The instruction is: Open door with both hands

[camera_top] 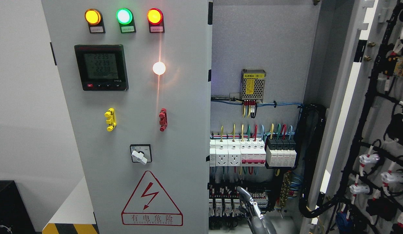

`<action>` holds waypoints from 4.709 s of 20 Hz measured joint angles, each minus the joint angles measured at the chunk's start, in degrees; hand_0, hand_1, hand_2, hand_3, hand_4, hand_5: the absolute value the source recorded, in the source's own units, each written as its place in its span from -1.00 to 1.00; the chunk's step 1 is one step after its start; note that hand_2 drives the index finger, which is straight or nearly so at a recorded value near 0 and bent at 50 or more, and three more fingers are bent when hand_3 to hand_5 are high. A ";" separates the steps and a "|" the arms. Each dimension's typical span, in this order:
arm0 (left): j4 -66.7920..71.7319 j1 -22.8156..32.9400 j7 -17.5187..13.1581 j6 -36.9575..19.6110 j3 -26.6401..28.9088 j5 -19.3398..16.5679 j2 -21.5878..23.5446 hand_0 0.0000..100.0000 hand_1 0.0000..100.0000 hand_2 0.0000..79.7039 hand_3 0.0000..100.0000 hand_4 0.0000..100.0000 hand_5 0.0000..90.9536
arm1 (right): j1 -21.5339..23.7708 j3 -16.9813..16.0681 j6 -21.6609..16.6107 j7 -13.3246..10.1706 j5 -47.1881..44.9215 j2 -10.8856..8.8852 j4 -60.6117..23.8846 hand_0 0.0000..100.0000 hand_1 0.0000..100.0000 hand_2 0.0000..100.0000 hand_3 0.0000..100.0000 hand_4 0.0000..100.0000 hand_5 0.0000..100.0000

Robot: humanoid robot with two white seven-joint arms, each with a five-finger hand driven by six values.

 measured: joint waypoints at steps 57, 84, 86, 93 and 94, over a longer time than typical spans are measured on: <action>-0.27 -0.01 0.21 -0.10 0.11 -0.01 -0.77 -1.00 -1.00 -1.00 -1.00 -1.00 -1.00 | -28.34 -3.43 11.19 6.98 -8.84 1.33 19.25 -1.00 -1.00 -1.00 -1.00 -1.00 -1.00; -0.27 -0.01 -0.03 -0.08 0.11 -0.01 -0.77 -1.00 -1.00 -1.00 -1.00 -1.00 -1.00 | -32.48 -5.55 14.15 14.54 -16.08 0.84 23.99 -1.00 -1.00 -1.00 -1.00 -1.00 -1.00; -0.27 -0.01 -0.08 -0.06 0.11 -0.01 -0.77 -1.00 -1.00 -1.00 -1.00 -1.00 -1.00 | -32.75 -5.72 14.16 14.91 -16.44 0.68 24.50 -1.00 -1.00 -1.00 -1.00 -1.00 -1.00; -0.27 -0.01 -0.16 -0.01 0.11 -0.01 -0.77 -1.00 -1.00 -1.00 -1.00 -1.00 -1.00 | -33.63 -6.16 14.18 18.83 -17.02 0.25 26.37 -1.00 -1.00 -1.00 -1.00 -1.00 -1.00; -0.27 -0.01 -0.16 -0.01 0.10 -0.01 -0.77 -1.00 -1.00 -1.00 -1.00 -1.00 -1.00 | -33.84 -6.22 14.18 18.95 -17.07 0.21 26.64 -1.00 -1.00 -1.00 -1.00 -1.00 -1.00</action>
